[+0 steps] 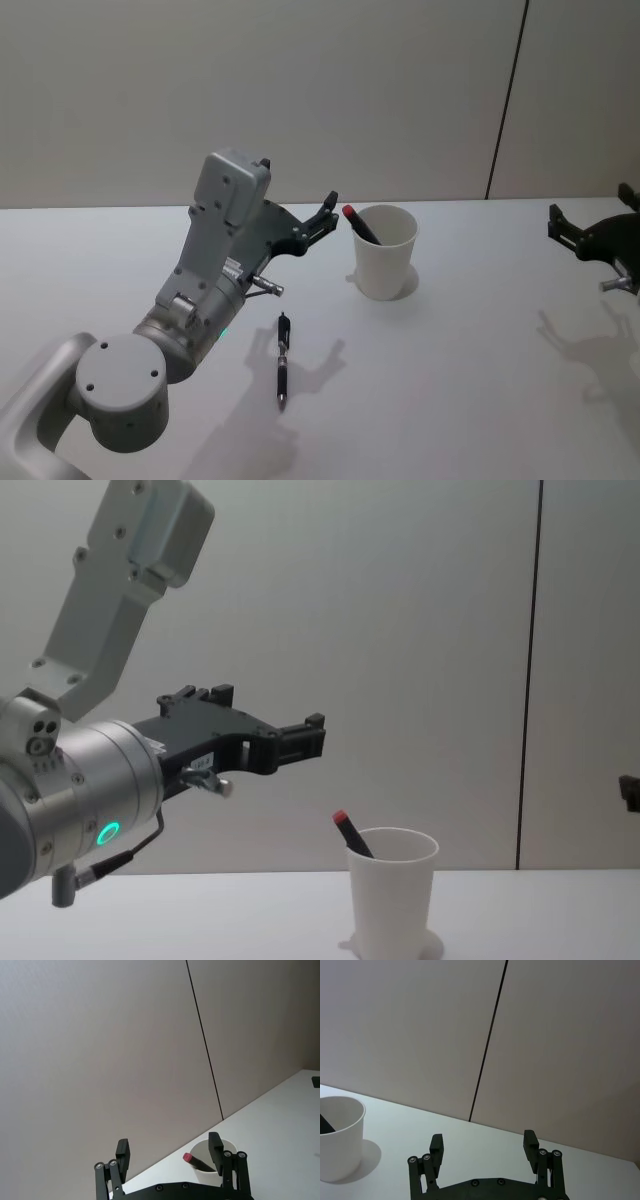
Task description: Place the pen into the pen holder.
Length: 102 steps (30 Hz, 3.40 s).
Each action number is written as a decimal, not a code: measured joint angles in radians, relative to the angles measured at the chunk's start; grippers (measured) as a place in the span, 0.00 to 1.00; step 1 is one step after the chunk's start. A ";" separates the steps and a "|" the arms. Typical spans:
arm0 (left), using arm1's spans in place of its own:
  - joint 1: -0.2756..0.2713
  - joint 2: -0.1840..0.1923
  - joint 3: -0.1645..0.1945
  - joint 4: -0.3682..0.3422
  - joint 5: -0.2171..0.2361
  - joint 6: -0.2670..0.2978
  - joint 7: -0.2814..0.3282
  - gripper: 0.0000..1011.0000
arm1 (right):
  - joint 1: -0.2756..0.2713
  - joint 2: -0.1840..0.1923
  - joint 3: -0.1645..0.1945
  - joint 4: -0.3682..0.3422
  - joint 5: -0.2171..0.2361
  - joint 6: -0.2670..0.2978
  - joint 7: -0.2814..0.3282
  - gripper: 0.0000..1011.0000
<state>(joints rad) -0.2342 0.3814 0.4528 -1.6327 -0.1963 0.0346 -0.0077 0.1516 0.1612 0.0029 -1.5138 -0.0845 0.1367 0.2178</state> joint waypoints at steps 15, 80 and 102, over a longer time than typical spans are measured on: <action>0.030 0.009 -0.009 -0.043 -0.037 0.110 0.053 0.99 | -0.003 0.002 0.001 -0.003 -0.001 0.002 0.000 0.99; 0.070 -0.043 -0.041 0.055 -0.279 0.529 0.137 0.99 | -0.004 0.002 0.001 -0.004 -0.001 0.002 0.000 0.99; 0.040 -0.072 -0.025 0.102 -0.209 0.611 0.084 0.99 | -0.004 0.002 0.001 -0.004 -0.001 0.001 0.000 0.99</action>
<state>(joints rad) -0.1945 0.3091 0.4274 -1.5309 -0.4056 0.6460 0.0764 0.1479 0.1635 0.0042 -1.5181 -0.0857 0.1381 0.2177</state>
